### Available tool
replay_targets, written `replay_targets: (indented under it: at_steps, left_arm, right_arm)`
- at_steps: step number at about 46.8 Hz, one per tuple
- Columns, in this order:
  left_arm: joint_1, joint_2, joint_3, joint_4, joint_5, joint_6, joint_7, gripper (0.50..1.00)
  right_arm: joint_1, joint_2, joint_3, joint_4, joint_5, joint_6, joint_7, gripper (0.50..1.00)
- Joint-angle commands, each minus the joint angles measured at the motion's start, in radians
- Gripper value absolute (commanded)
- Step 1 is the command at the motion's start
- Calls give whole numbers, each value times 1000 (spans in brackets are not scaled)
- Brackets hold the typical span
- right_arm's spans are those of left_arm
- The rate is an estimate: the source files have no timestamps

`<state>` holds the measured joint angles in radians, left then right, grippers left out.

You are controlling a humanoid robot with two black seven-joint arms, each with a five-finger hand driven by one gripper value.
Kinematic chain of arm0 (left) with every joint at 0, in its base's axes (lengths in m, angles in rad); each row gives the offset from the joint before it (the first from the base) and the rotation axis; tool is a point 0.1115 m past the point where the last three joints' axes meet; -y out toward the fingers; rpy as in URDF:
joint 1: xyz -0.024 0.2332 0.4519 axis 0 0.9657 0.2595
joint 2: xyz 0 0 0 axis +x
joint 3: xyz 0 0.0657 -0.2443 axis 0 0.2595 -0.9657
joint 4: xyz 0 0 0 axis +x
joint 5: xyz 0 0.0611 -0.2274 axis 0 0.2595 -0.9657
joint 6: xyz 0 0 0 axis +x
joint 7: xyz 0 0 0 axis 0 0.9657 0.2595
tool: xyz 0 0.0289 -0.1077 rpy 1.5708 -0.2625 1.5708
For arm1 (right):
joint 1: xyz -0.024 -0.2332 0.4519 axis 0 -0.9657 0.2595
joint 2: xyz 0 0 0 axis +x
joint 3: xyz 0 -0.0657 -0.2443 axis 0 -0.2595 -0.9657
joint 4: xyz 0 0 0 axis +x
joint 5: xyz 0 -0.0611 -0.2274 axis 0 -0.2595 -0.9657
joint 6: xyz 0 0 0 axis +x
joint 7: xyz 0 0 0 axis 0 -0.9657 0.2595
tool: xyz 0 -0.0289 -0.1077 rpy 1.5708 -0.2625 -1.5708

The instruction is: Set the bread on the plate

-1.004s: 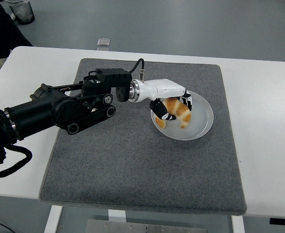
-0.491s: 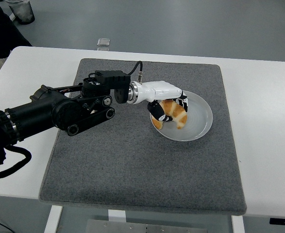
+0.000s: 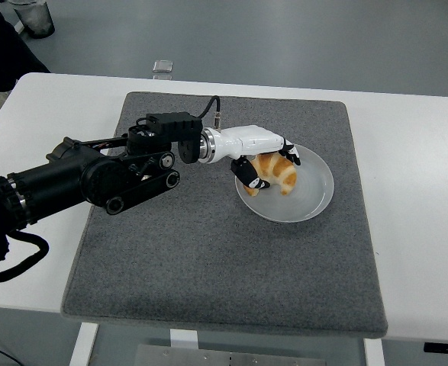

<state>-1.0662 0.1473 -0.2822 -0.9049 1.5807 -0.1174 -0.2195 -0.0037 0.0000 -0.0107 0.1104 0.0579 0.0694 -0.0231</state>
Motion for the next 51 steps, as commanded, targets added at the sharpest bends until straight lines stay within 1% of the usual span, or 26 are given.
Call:
replay_targets:
  at_steps: [1, 6, 9, 16, 20, 25, 30, 33, 36, 42, 51]
  left_arm:
    - [0, 0, -5, 4, -7, 2, -1, 992]
    - [-9, -2, -18, 4, -51, 21, -1, 994]
    - [-26, -3, -23, 3, -120, 39, -1, 994]
    - [-115, 8, -67, 14, -424, 45, -1, 994]
    - [-147, 14, -83, 55, -594, 59, -1, 994]
    - [-159, 28, -87, 104, -752, 111, -1, 994]
    - [-156, 69, -94, 121, -921, 108, -1, 994]
    - [-149, 92, -83, 123, -1034, 101, 0, 994]
    - [-141, 116, -86, 123, -1119, 79, 0, 994]
    - [-115, 158, -95, 138, -1240, 16, 0, 994]
    - [-87, 195, -97, 211, -1490, -96, 0, 994]
  right_arm:
    - [-1, 0, 0, 0, 0, 0, 0, 952]
    - [-1, 0, 0, 0, 0, 0, 0, 952]
    - [-1, 0, 0, 0, 0, 0, 0, 952]
    - [1, 0, 0, 0, -1, 0, 0, 952]
    - [1, 0, 0, 0, -1, 0, 0, 952]
    - [-1, 0, 0, 0, 0, 1, 0, 954]
    - [1, 0, 0, 0, -1, 0, 0, 952]
    - [1, 0, 0, 0, -1, 0, 0, 954]
    - [1, 0, 0, 0, 0, 1, 0, 952]
    - [-1, 0, 0, 0, -1, 0, 0, 952]
    - [1, 0, 1, 0, -1, 0, 0, 952]
